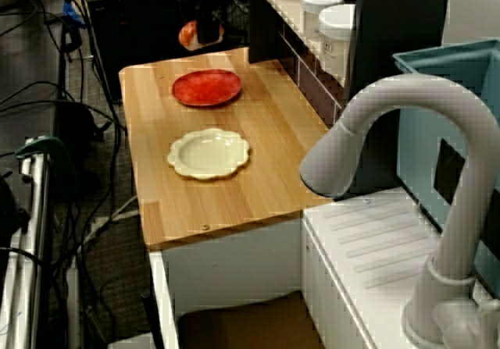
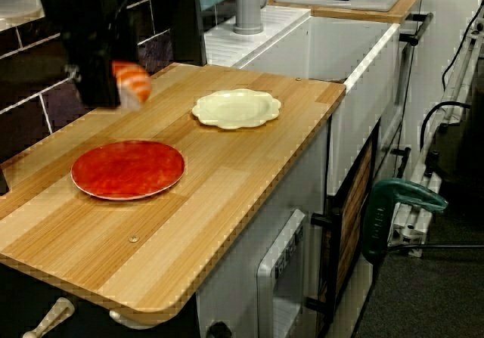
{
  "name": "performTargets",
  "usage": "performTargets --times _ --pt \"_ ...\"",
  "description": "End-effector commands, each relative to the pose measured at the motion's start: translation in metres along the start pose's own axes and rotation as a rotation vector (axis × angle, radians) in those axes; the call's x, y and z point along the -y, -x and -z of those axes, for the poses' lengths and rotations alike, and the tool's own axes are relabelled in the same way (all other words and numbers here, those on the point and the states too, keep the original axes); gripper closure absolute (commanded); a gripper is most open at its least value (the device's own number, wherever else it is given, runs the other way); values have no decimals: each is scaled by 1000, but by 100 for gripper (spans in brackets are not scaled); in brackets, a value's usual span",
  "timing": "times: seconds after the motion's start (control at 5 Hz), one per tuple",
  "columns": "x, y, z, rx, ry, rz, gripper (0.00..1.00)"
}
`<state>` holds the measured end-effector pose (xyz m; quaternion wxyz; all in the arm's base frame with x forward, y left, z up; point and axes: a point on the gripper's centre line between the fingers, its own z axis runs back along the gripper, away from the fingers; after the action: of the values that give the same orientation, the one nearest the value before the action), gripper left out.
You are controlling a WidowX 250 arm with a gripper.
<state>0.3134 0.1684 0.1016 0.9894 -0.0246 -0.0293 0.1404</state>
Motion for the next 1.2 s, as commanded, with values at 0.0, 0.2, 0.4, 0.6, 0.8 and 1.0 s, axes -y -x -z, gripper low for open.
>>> performTargets --times 0.0,0.2,0.4,0.6,0.8,1.0 --pt "-10 17 15 40 -92 22 100" --pt "-5 26 26 42 -109 43 100" --pt "1 31 34 39 -115 45 100" --pt "1 31 35 30 -114 44 0" --pt "-1 28 30 31 -104 37 0" --pt "-5 25 21 28 -79 27 0"
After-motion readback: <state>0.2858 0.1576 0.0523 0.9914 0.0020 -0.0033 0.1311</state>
